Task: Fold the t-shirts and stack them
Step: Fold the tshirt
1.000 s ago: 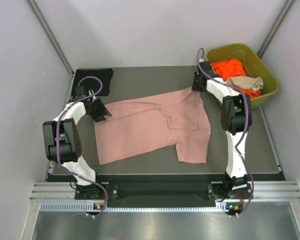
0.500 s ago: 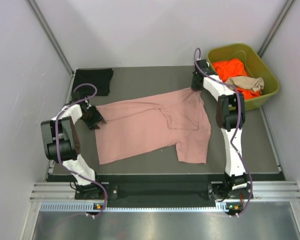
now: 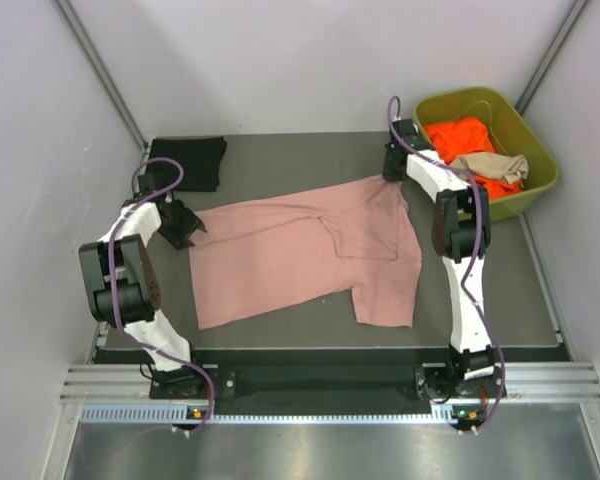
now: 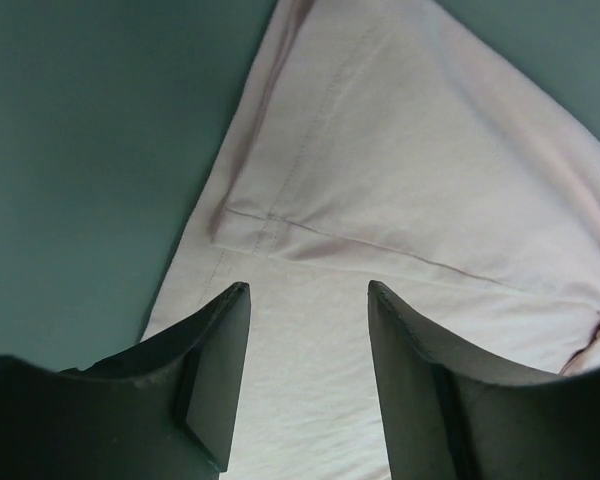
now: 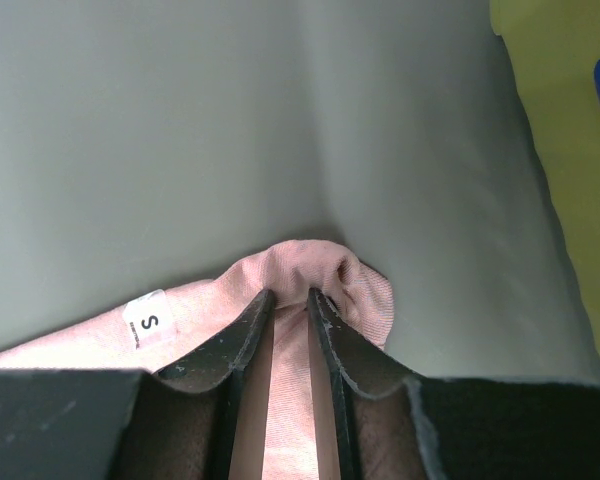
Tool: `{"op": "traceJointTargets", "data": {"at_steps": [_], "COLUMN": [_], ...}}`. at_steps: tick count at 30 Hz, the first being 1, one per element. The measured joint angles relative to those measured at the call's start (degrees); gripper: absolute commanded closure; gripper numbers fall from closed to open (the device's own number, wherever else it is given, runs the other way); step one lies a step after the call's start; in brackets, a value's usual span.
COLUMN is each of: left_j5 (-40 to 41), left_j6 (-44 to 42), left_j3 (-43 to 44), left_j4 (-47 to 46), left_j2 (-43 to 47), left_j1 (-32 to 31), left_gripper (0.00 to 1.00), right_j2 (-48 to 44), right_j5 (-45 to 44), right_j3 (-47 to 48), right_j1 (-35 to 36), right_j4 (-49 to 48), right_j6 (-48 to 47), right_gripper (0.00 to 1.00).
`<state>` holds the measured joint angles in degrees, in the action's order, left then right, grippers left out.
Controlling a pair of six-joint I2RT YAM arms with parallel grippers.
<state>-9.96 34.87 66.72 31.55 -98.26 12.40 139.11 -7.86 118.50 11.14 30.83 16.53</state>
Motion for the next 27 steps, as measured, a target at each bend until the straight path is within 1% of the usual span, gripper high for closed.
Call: {"op": "traceJointTargets", "data": {"at_steps": [6,12,22,27], "left_j5": [0.6,1.2,3.7,4.0], "left_j6": [3.3,5.2,5.7,5.1], "left_j3": [0.0,0.0,0.0,0.0], "left_j4": [0.0,0.0,-1.6,-2.0], "left_j2": [-3.8,-4.5,-5.9,-6.2], "left_j1": [0.0,0.1,0.1,0.2], "left_gripper": [0.46,0.46,0.57,0.69], "right_j2": [0.0,0.0,-0.1,-0.1], "right_j5": [0.1,0.4,0.7,1.0], "right_j3": [0.0,0.0,-0.4,-0.5], "right_j1": [0.0,0.0,0.0,0.1], "right_j4": [-0.1,-0.1,-0.6,-0.6], "right_j6": [0.0,0.0,-0.5,-0.9], "right_gripper": [0.79,0.79,0.79,0.78]}}
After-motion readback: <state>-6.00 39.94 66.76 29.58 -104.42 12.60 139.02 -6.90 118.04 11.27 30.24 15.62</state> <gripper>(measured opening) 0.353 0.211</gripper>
